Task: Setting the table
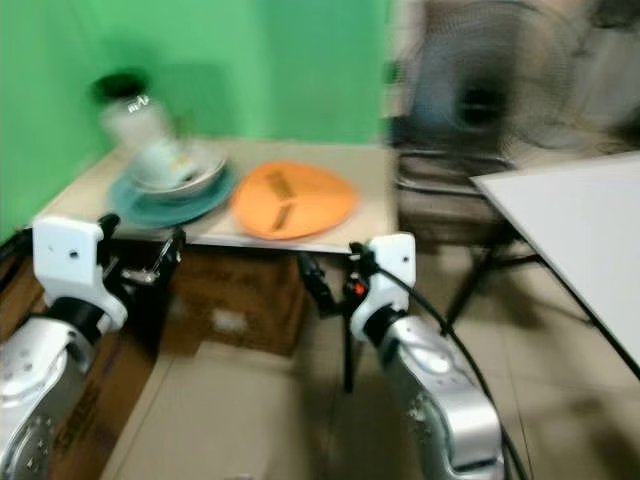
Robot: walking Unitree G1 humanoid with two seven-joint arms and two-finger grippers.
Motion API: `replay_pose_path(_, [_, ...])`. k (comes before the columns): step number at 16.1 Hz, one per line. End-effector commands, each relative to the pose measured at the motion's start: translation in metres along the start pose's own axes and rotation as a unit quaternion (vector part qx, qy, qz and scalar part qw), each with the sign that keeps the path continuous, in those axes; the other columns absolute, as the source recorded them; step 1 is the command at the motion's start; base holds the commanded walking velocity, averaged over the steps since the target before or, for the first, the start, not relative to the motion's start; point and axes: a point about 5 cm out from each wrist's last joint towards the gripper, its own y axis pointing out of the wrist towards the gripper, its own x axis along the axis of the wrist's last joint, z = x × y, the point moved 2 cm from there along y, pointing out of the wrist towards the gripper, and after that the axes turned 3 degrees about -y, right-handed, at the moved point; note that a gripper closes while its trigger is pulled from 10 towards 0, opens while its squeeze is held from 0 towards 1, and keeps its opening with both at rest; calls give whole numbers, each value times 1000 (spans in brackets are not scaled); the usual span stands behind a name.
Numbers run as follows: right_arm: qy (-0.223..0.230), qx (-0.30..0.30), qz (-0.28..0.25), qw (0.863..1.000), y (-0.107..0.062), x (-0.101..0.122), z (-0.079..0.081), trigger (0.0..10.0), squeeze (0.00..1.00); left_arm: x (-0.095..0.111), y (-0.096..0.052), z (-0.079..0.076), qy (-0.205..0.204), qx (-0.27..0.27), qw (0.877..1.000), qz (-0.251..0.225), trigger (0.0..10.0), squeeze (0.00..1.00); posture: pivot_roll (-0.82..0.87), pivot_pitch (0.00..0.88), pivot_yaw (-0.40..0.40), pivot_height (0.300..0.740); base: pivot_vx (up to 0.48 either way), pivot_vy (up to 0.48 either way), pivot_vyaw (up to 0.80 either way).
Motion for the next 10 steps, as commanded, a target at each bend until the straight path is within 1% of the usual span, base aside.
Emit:
replay_pose_path(1, [-19,-30,-1,999,9,4,-12,10000,0,-1,3,-2,-11,-2,1000,-3,10000,0,49,0,23,740,341,0,0])
replay_pose_path(2, [-24,-49,-2,998,12,5,-18,10000,0,-3,4,-3,-16,-2,1000,-4,10000,0,45,0,20,740,352,0,0])
replay_pose_path(4, [-18,-69,-5,997,8,4,-22,10000,0,-4,3,-4,-18,-4,1000,-3,10000,0,37,0,19,740,362,0,0])
replay_pose_path(6, [-7,-100,-11,995,5,2,-27,10000,0,-5,3,-2,-20,-4,1000,0,10000,0,30,0,21,740,362,0,0])
replay_pose_path(9, [-13,-100,-15,995,4,3,-26,10000,0,-7,4,-2,-21,-6,1000,-1,10000,0,13,0,24,740,361,0,0])
replay_pose_path(10, [-14,-101,-9,995,4,2,-26,10000,0,-7,4,-3,-21,-7,1000,-1,10000,0,9,0,24,740,364,0,0])
